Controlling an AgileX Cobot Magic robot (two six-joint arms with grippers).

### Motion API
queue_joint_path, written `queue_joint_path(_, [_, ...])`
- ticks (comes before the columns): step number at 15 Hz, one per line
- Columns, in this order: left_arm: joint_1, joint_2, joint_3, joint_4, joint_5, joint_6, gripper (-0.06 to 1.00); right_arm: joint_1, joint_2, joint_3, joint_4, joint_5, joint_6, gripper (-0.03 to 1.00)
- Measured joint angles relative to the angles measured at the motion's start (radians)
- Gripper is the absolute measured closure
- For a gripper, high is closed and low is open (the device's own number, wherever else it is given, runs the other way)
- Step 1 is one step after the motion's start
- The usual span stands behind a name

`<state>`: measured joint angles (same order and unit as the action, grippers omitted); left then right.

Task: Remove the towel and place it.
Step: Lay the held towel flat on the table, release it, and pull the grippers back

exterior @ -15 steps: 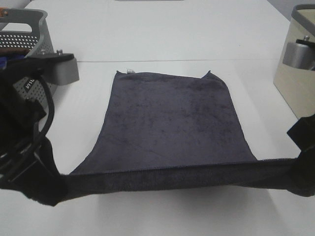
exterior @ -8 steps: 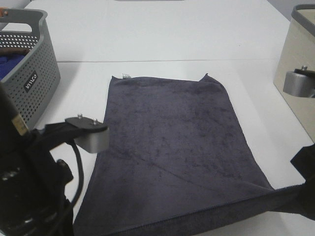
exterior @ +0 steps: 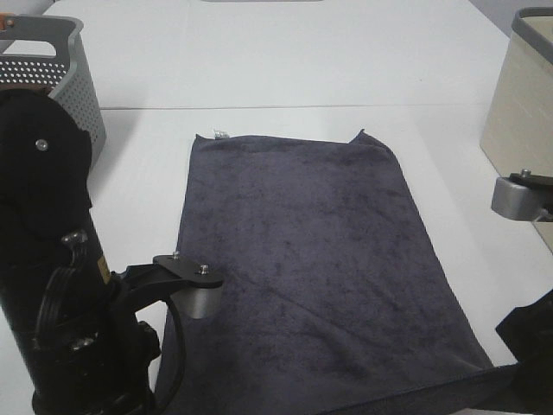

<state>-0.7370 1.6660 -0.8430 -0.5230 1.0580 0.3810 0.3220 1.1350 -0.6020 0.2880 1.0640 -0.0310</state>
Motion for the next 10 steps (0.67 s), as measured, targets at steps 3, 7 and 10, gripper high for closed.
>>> queue_joint_path(3, [-0.033,0.0,0.0,-0.003,0.053,0.004,0.94,0.0,0.0,0.0,0.0,0.039,0.0,0.89])
queue_joint_path(7, [-0.097,0.0,0.003,0.023,0.06,-0.015,0.94,-0.009,0.0,0.002,-0.035,0.046,-0.001,0.84])
queue_joint_path(10, [-0.097,0.002,0.009,0.052,0.075,-0.025,0.94,-0.011,0.0,0.05,-0.053,0.051,-0.001,0.77])
